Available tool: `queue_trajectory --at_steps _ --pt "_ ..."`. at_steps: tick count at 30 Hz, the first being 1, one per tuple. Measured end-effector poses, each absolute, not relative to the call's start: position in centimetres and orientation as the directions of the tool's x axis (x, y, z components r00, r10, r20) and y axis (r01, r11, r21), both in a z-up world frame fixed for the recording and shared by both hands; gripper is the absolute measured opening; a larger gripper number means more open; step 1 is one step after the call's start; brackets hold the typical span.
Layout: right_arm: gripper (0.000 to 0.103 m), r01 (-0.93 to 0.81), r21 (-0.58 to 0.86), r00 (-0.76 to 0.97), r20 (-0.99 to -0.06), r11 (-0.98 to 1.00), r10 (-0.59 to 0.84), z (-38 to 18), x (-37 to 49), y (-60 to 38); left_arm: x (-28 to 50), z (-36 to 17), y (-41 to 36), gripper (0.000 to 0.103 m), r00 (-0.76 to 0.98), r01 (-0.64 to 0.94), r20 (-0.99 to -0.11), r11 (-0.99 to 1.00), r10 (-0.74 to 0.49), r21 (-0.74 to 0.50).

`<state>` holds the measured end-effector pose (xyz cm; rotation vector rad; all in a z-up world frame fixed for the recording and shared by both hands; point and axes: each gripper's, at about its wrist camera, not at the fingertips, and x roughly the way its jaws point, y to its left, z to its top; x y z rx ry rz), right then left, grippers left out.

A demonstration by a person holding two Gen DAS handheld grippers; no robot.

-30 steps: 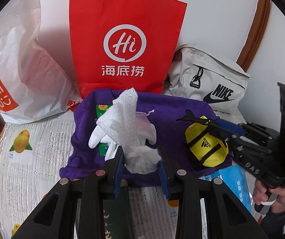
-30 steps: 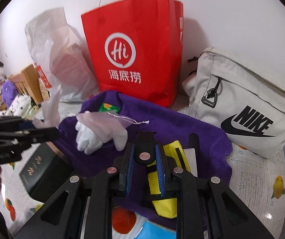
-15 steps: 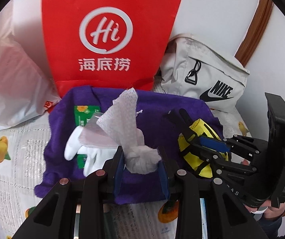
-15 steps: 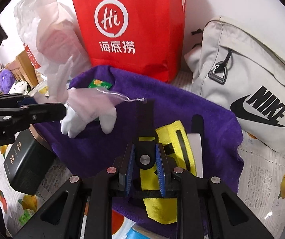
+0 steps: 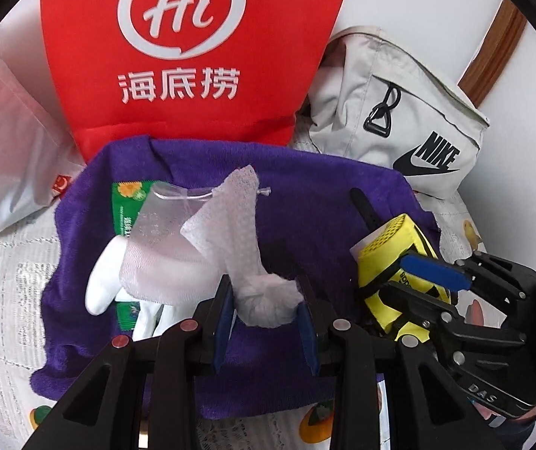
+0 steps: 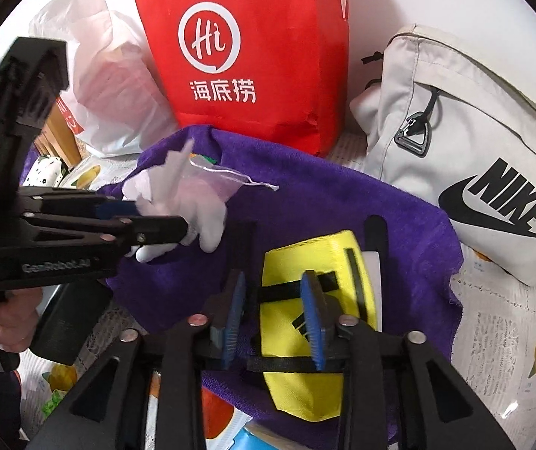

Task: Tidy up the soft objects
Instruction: 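Lower the watch strap onto the towel with the right gripper while the left drops the tissue, then open both grippers and lift them away from the towel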

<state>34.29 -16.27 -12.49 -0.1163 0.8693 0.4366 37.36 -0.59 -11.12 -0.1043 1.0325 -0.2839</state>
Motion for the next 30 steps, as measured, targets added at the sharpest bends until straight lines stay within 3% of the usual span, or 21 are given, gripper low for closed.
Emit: queue_trajectory --at_steps 7,15,27,30 --pt "0.036 -0.417 0.084 0.564 -0.757 0.905 0.330 -12.1 34.1 -16.4 37.4 -11.7 -0.8 0.031 0.455 0.190 -0.842 0.956 -0.289 -0.225" --pt "0.039 -0.417 0.072 0.580 -0.746 0.906 0.326 -10.9 33.3 -16.4 36.6 -11.3 -1.1 0.059 0.428 0.195 -0.854 0.953 -0.295 -0.231" --pt "0.040 -0.408 0.048 0.615 -0.723 0.912 0.313 -8.5 29.1 -16.6 33.6 -8.6 1.0 0.062 0.471 0.155 -0.845 0.967 -0.252 -0.201" --pt "0.048 -0.411 0.052 0.622 -0.713 0.910 0.322 -8.0 27.3 -16.5 32.2 -7.5 1.9 0.063 0.494 0.139 -0.836 0.971 -0.237 -0.193"
